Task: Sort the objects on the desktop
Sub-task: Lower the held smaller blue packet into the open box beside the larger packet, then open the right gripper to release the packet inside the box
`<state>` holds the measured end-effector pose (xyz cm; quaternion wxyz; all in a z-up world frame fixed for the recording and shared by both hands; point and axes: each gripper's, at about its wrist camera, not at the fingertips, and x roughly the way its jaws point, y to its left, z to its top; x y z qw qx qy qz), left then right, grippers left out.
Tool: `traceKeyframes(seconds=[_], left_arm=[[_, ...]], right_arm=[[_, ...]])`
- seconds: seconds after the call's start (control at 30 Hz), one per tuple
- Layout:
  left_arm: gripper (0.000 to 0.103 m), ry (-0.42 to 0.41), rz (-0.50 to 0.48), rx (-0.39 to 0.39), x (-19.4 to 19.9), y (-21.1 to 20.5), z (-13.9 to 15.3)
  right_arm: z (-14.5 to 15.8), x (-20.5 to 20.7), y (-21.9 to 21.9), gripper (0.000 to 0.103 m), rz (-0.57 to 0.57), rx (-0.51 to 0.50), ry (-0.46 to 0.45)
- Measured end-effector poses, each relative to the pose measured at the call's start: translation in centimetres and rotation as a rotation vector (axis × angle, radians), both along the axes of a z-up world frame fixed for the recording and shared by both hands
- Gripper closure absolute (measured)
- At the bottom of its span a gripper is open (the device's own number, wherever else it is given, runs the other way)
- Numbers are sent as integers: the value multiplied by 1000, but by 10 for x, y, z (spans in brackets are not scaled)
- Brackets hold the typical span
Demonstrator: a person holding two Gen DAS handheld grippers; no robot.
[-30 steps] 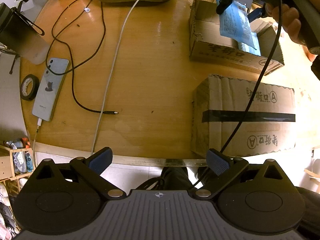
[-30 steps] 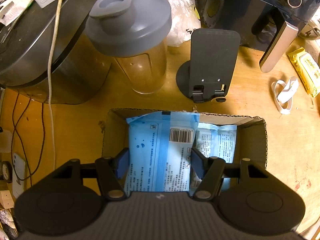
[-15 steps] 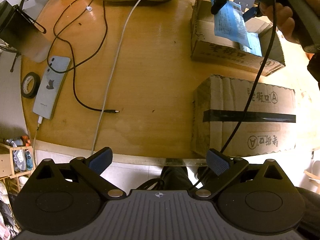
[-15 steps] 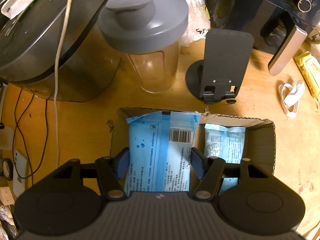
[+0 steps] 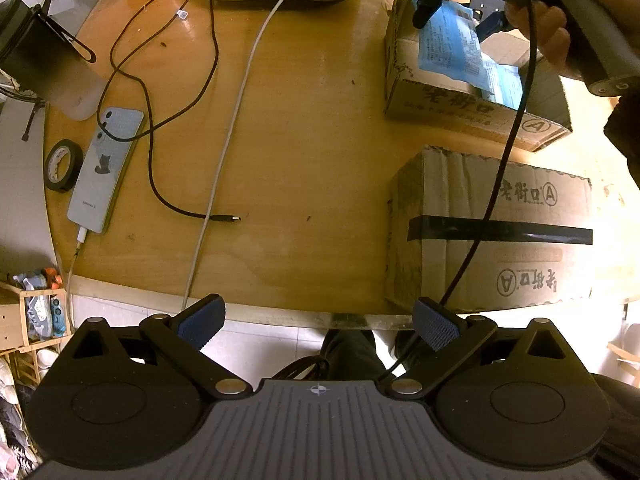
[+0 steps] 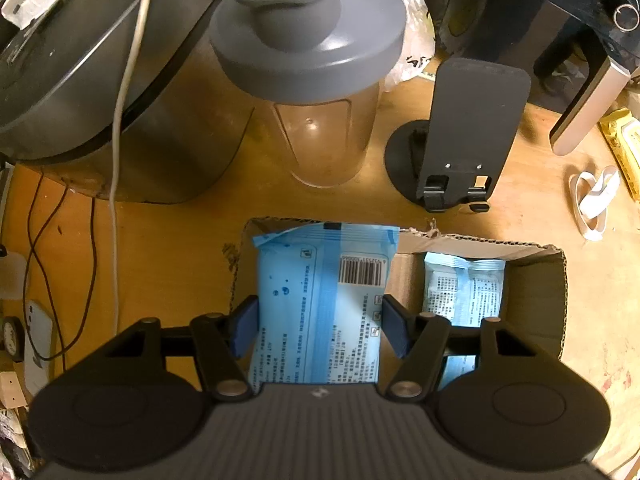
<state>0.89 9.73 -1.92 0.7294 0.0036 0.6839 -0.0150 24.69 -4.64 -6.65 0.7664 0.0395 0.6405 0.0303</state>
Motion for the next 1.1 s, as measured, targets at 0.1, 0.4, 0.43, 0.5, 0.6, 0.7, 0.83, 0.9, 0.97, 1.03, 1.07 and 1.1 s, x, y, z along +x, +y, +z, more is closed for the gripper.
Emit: traceKeyframes(seconds=[0.1, 0.4, 0.43, 0.5, 0.6, 0.7, 0.83, 0.9, 0.97, 1.03, 1.07, 1.1], left_arm=[[0, 1, 0, 0, 0, 0, 0], [0, 7, -4, 2, -2, -2, 0], [0, 8, -4, 4, -2, -2, -1], [0, 12, -3, 6, -3, -1, -1], [0, 17, 1, 9, -4, 0, -2], [0, 22, 7, 11, -4, 1, -2], [0, 27, 10, 10, -4, 1, -3], [0, 30, 11, 10, -4, 1, -4], [0, 32, 11, 10, -4, 1, -4], [0, 32, 11, 9, -4, 1, -5], [0, 32, 11, 9, -3, 1, -5], [0, 32, 10, 9, -3, 1, -5]], right_arm=[[-2, 0, 0, 41, -1, 0, 2], [-16, 3, 2, 41, 5, -5, 3], [-19, 4, 3, 41, 6, -6, 2], [-25, 5, 3, 41, 7, -5, 6], [-36, 7, 4, 41, 10, -8, 20], [-48, 7, 4, 41, 11, -14, 29], [-62, 6, 2, 41, 4, -14, 38], [-64, 6, 0, 41, 0, -9, 36], [-65, 6, -1, 41, -3, -5, 39], [-65, 6, -1, 41, -2, -5, 41], [-65, 6, -1, 41, -2, -6, 41], [-65, 6, -1, 41, -1, -8, 41]])
